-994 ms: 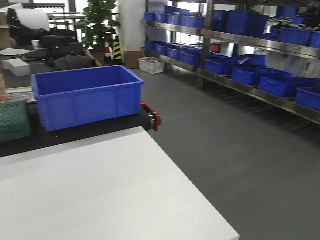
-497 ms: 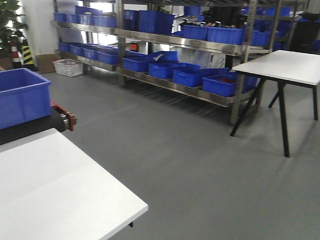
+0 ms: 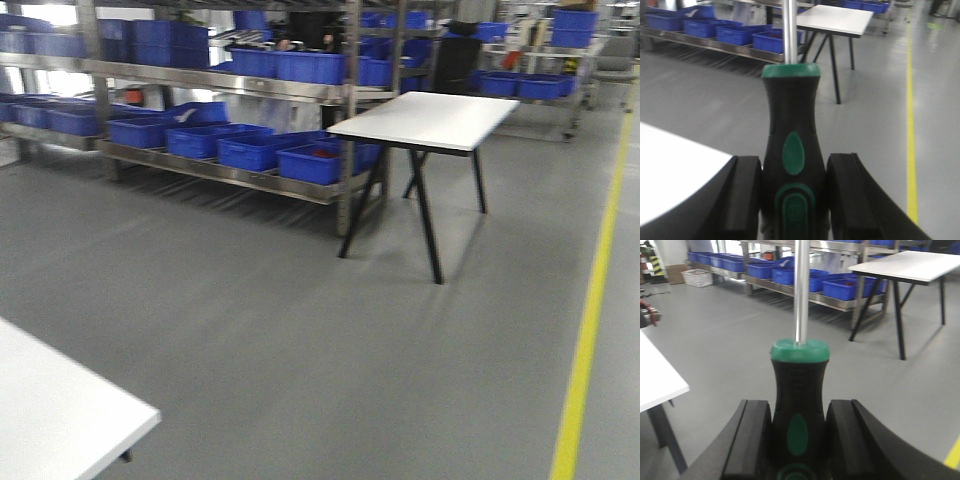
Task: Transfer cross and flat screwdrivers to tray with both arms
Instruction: 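Drive the base away from the table holding both screwdrivers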
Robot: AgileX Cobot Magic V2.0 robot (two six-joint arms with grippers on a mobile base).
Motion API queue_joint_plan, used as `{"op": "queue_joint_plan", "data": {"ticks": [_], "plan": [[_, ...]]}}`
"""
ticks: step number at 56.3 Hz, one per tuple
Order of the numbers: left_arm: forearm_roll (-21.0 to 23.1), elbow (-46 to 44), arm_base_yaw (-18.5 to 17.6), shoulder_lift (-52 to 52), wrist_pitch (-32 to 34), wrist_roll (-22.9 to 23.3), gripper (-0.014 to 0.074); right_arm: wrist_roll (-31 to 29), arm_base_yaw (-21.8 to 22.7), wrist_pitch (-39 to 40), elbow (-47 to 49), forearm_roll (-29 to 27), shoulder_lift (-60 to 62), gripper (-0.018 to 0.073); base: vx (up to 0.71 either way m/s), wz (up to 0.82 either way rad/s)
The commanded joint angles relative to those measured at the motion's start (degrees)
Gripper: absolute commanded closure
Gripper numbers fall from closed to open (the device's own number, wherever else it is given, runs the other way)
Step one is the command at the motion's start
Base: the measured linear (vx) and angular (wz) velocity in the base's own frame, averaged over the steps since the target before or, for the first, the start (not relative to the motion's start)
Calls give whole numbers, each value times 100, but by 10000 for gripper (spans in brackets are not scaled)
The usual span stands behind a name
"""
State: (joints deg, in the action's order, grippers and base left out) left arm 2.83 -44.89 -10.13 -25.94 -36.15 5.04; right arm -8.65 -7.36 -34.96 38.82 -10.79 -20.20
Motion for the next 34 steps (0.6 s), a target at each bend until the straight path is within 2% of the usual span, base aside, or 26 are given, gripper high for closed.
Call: {"op": "queue_joint_plan", "data": {"ticks": [1, 34], "plan": [[44, -126, -7, -52, 541, 18, 594, -3, 9, 565, 162, -27, -56, 567, 0, -51], [44, -126, -8, -52, 523, 18, 594, -3, 9, 565, 162, -27, -56, 567, 13, -60]]}}
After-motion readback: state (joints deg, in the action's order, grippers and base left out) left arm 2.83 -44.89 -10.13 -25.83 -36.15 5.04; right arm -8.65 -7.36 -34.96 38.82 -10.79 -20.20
